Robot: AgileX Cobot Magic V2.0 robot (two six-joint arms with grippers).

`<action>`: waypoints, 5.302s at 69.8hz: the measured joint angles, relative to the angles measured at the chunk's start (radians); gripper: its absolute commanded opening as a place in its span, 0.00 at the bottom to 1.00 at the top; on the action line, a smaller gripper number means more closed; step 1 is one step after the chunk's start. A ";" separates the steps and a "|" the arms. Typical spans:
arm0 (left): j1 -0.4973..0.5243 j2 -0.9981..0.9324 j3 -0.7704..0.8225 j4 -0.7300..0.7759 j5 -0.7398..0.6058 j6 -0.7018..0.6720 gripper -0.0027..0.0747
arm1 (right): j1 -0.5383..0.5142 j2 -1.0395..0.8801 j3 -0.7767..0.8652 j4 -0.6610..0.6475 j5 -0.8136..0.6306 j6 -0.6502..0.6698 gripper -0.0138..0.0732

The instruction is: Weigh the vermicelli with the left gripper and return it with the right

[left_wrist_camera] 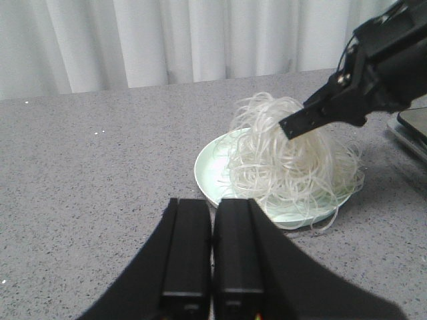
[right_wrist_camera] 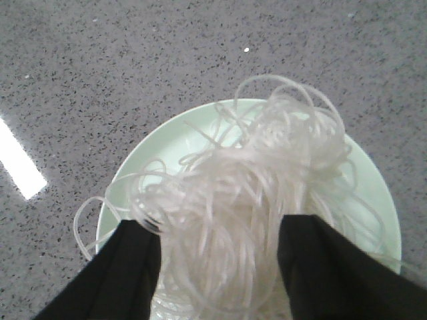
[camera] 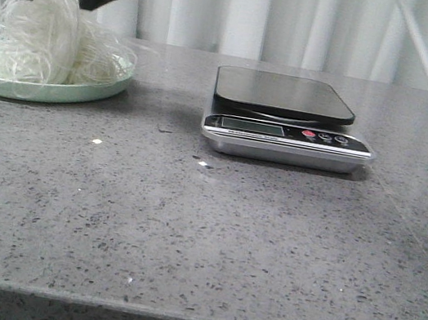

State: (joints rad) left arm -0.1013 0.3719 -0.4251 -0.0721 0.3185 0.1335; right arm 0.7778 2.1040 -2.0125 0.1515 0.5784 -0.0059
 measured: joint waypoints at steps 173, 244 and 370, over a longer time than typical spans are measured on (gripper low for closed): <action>0.000 0.000 0.000 0.000 0.000 0.000 0.21 | -0.612 -1.959 1.704 -0.117 -0.313 -0.002 0.33; 0.000 -0.262 0.241 0.000 -0.086 0.000 0.21 | -0.612 -1.959 1.704 -0.117 -0.313 -0.002 0.33; 0.000 -0.376 0.429 0.020 -0.226 0.000 0.21 | -0.731 -1.961 1.836 -0.118 -0.442 -0.002 0.33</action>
State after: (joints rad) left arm -0.1013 -0.0045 0.0034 -0.0522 0.0929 0.1335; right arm 0.0468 0.1427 -0.1769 0.0338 0.1365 -0.0077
